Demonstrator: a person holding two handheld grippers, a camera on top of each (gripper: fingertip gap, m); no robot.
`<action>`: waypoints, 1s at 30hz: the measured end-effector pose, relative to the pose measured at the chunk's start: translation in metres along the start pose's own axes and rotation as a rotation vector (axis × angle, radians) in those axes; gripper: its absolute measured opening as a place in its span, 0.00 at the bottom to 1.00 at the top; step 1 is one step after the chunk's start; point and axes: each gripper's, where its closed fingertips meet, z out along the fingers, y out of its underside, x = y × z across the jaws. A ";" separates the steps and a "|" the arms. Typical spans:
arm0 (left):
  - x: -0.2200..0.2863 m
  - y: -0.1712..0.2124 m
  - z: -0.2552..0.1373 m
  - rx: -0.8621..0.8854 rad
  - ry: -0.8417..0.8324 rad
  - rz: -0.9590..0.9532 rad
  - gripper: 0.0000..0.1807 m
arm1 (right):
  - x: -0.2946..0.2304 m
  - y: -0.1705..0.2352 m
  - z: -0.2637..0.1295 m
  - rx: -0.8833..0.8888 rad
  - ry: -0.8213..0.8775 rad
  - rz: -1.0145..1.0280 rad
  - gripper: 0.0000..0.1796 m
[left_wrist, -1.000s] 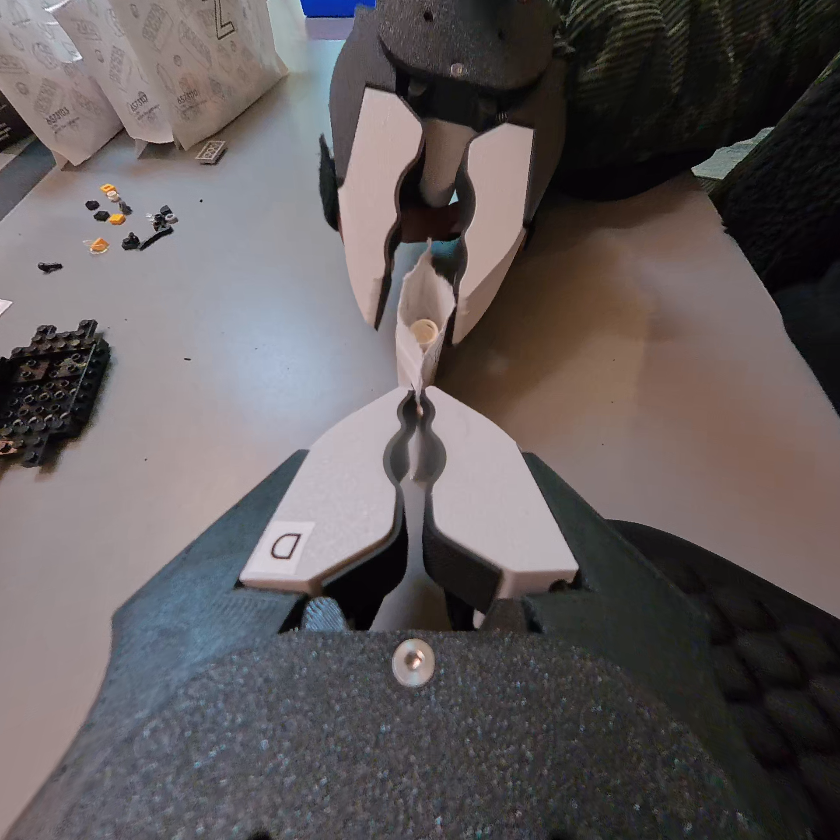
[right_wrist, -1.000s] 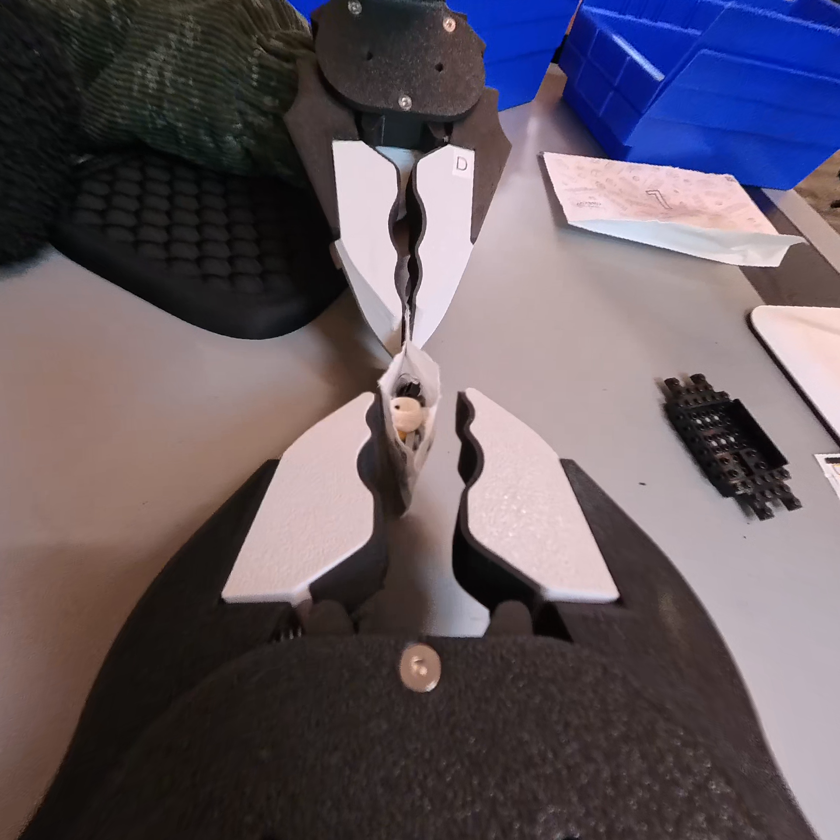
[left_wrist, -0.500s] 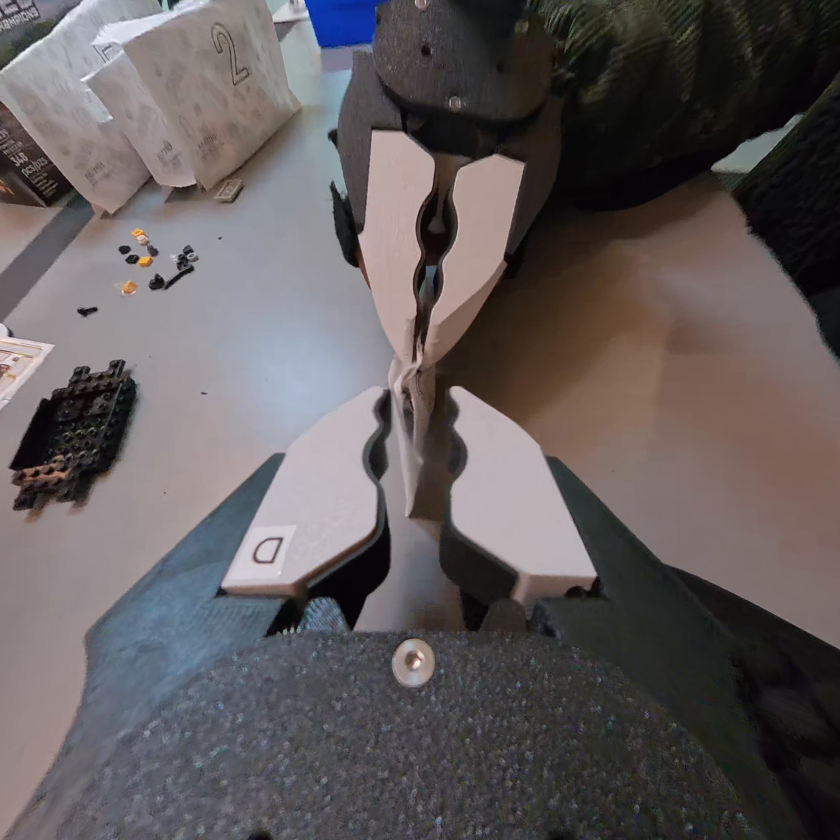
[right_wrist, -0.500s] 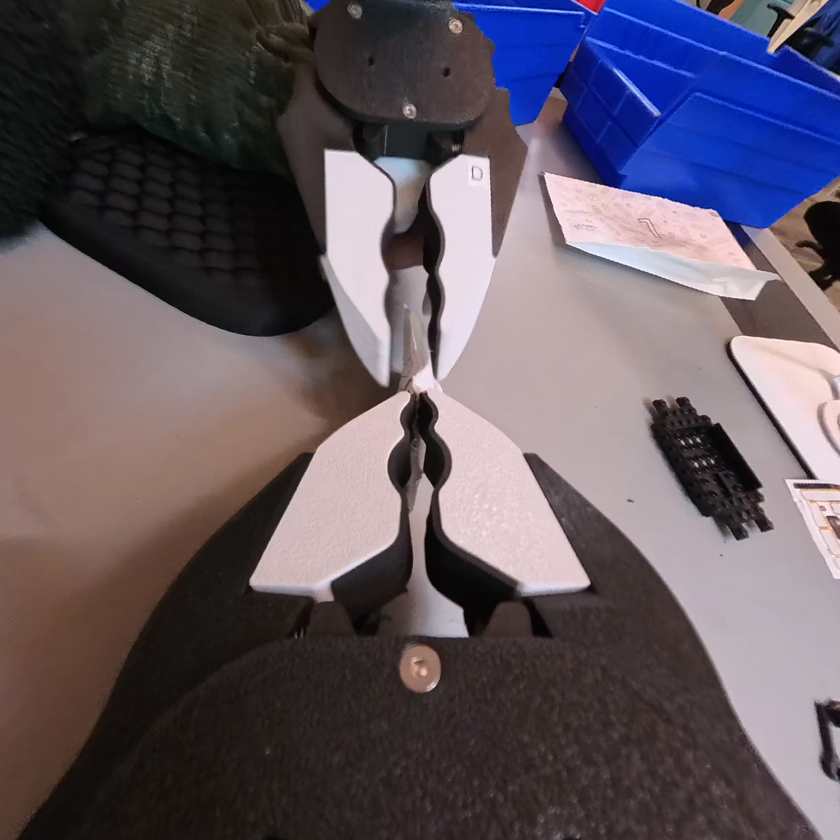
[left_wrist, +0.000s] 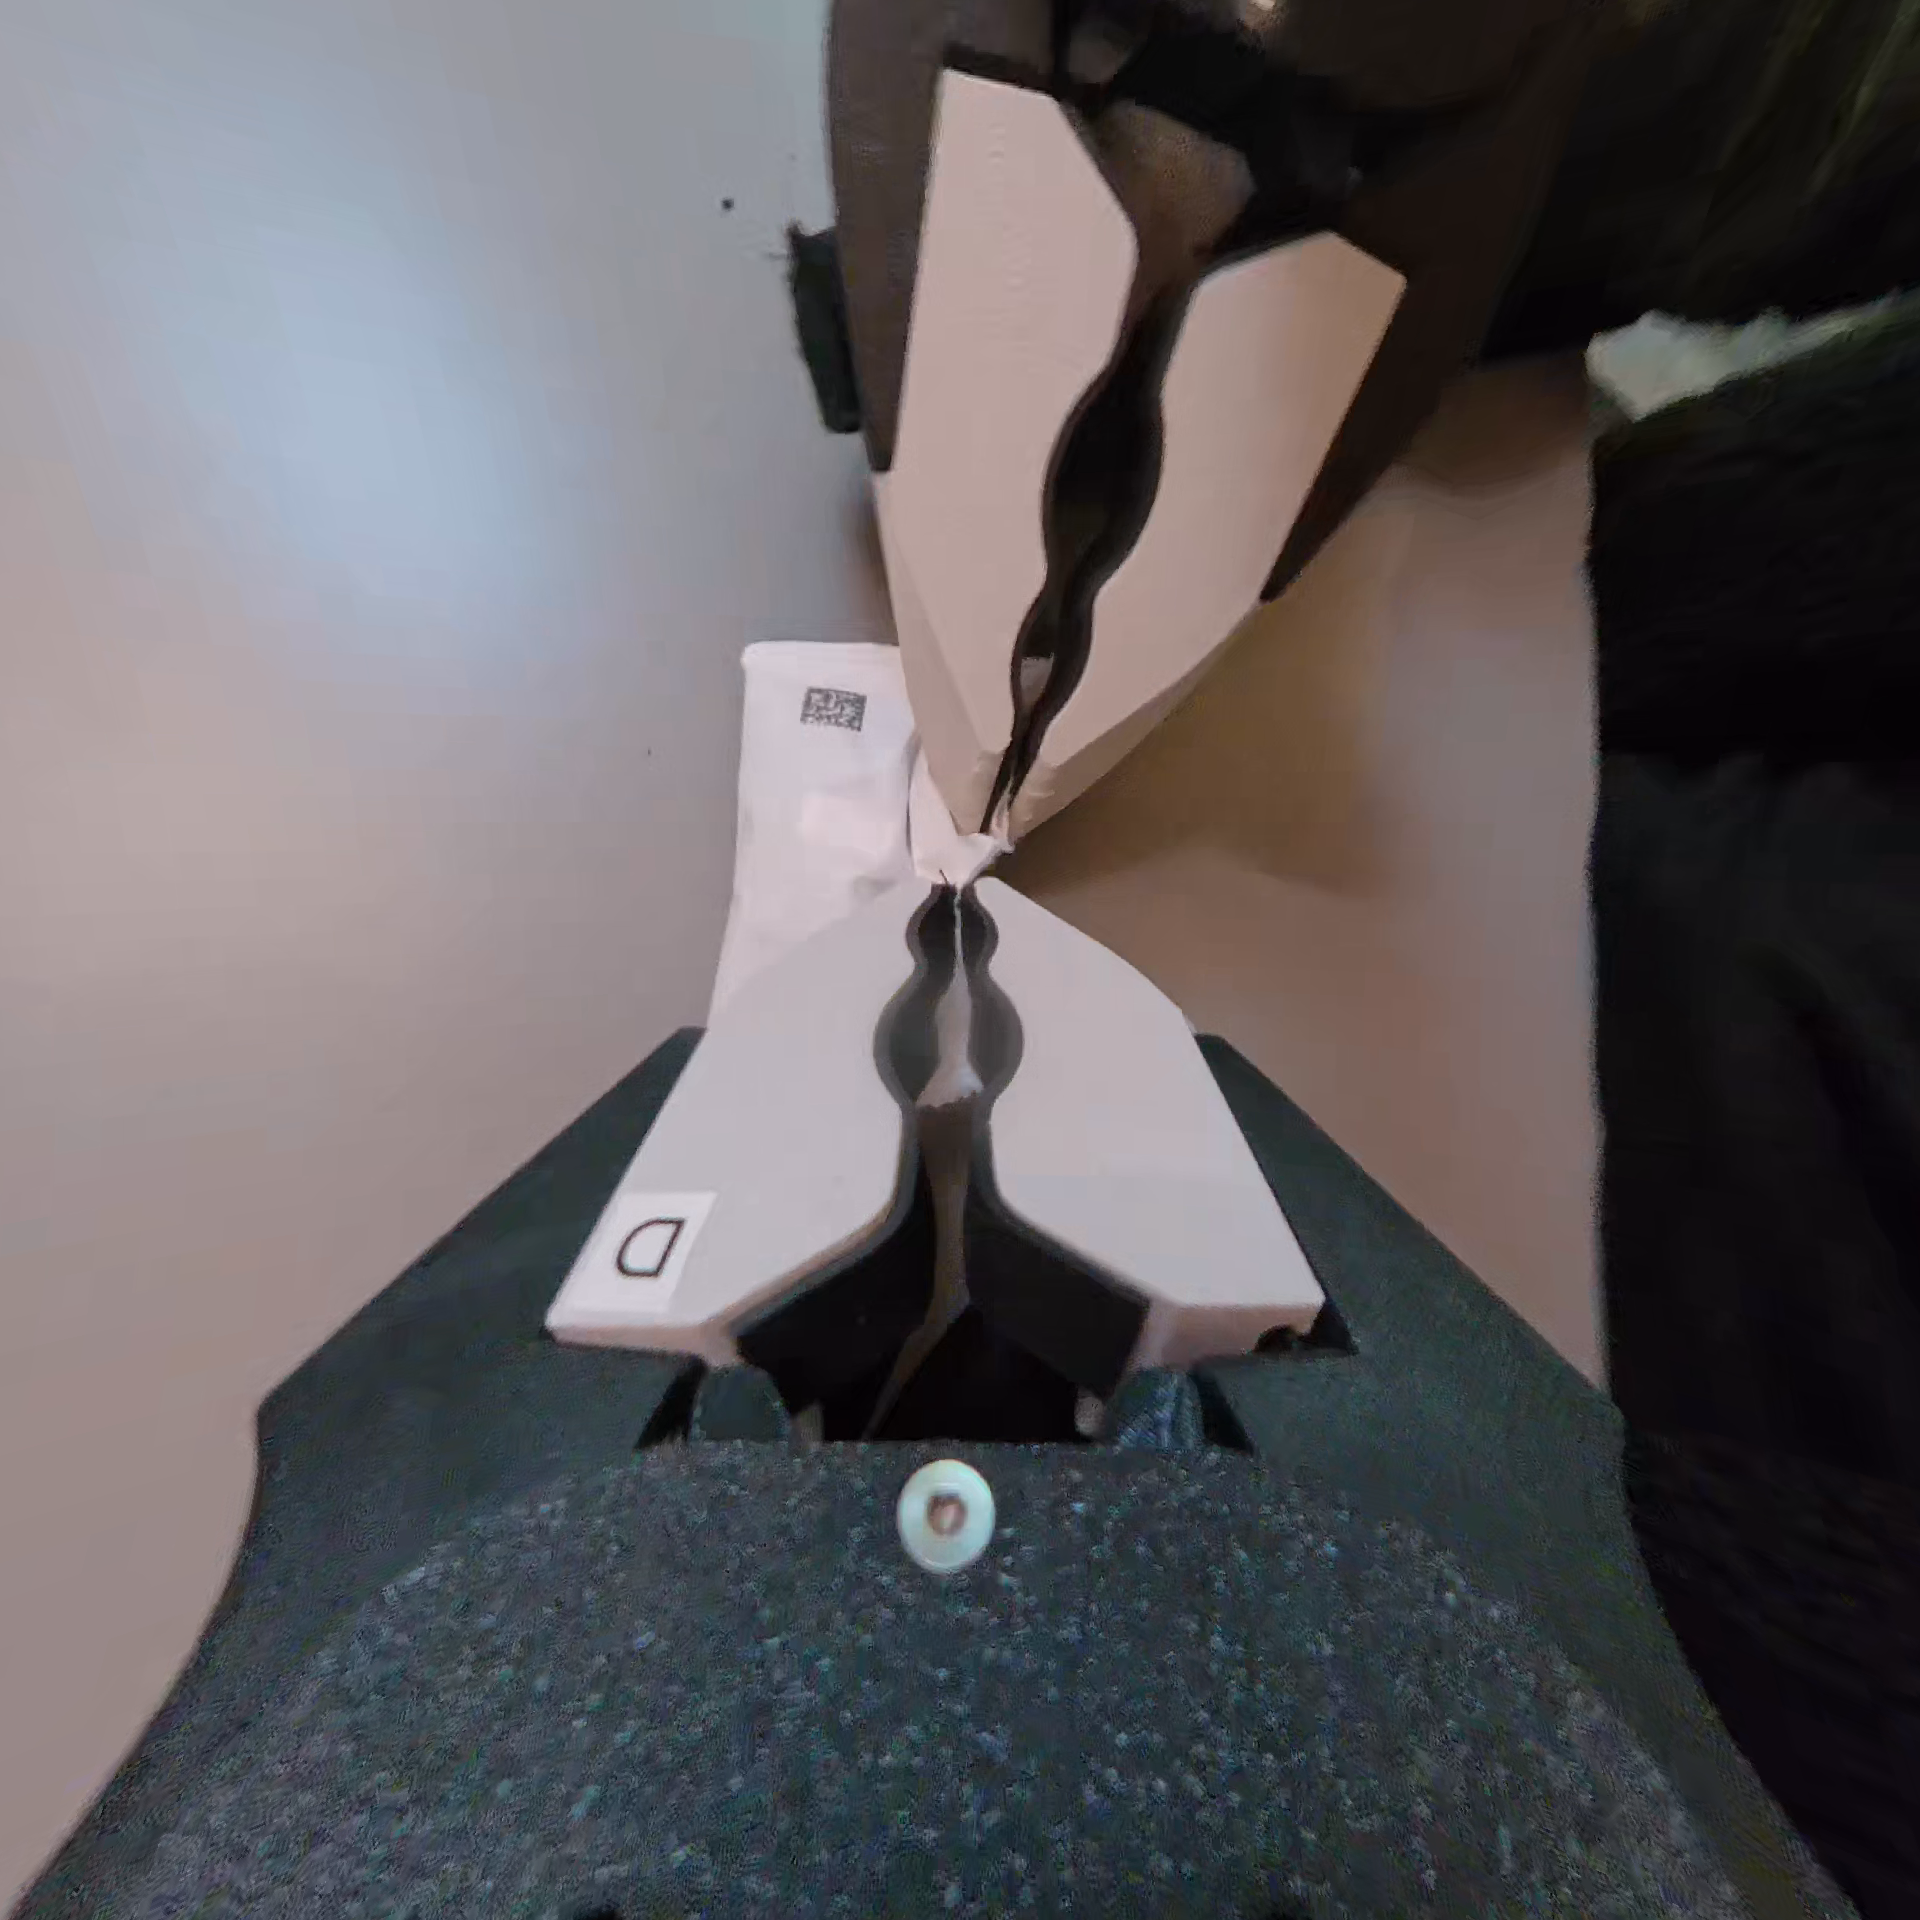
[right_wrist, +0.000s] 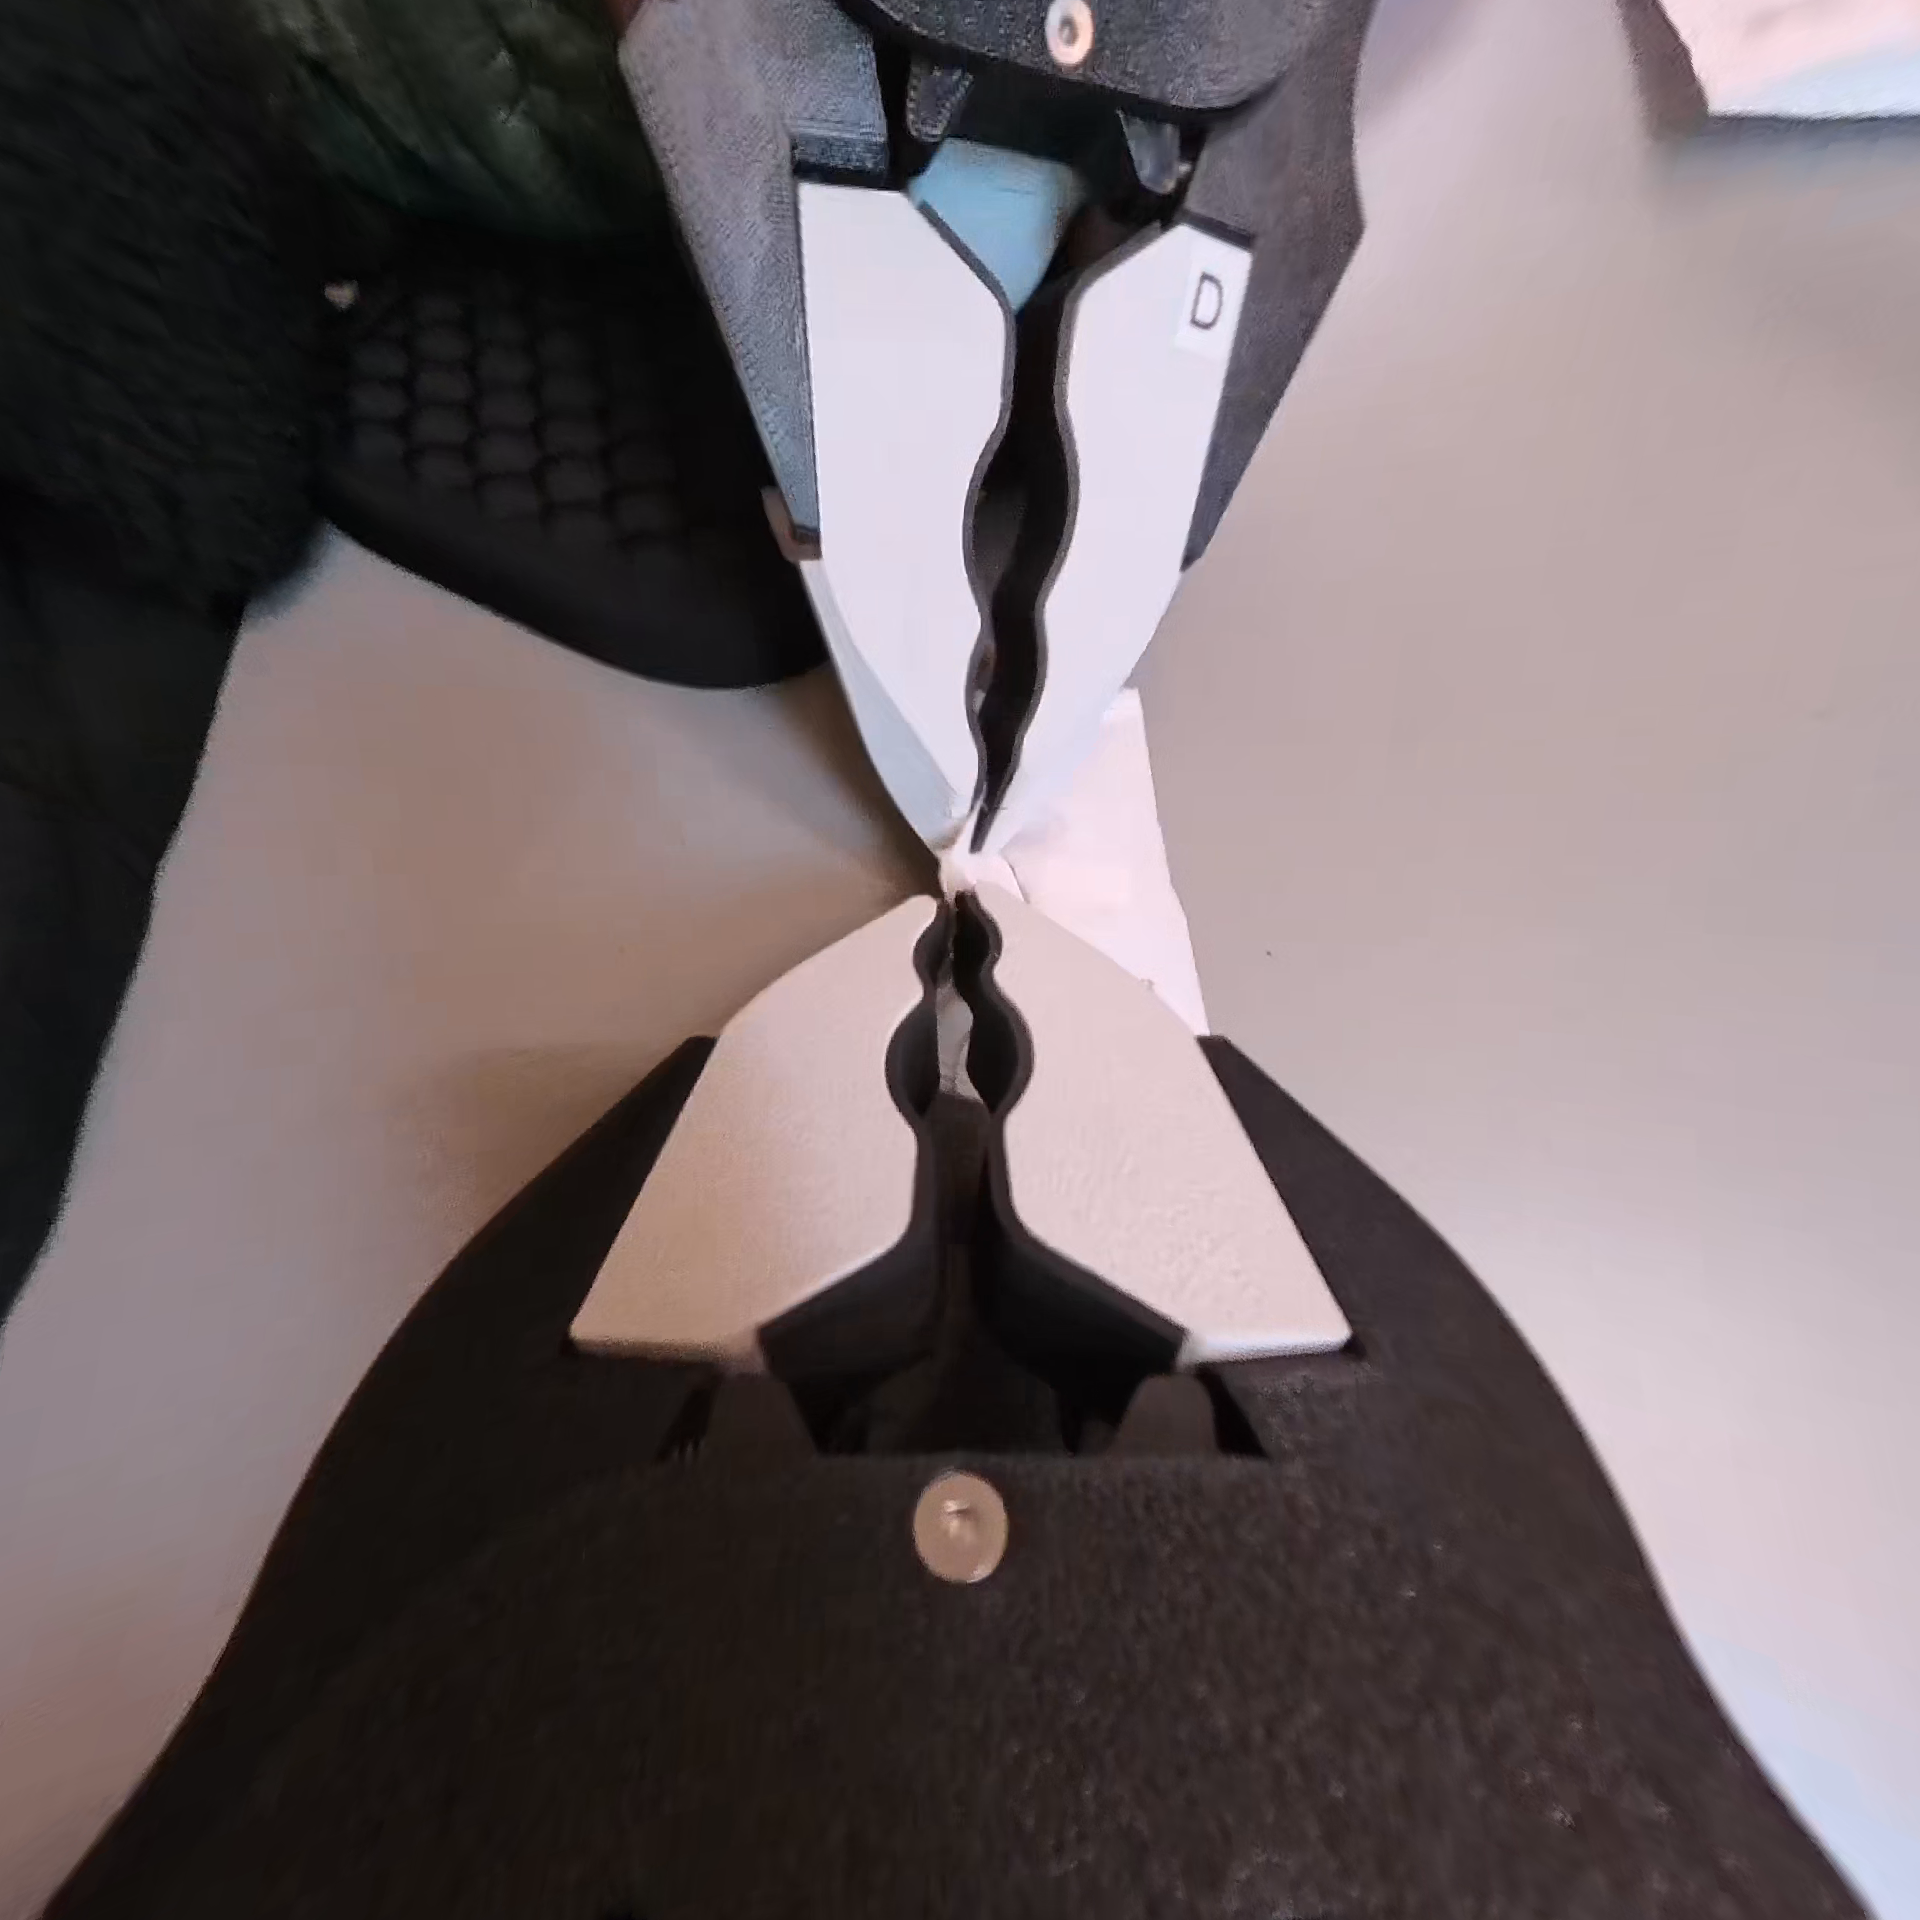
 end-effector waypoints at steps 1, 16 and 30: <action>0.000 0.000 -0.001 -0.005 0.033 -0.066 0.00 | 0.000 -0.001 0.000 -0.011 -0.020 0.065 0.00; -0.005 -0.002 -0.001 -0.109 0.223 -0.267 0.00 | 0.006 0.002 -0.016 -0.078 0.083 -0.072 0.06; -0.006 -0.002 -0.004 -0.085 0.327 -0.312 0.00 | 0.001 0.004 -0.016 -0.100 0.153 -0.301 0.01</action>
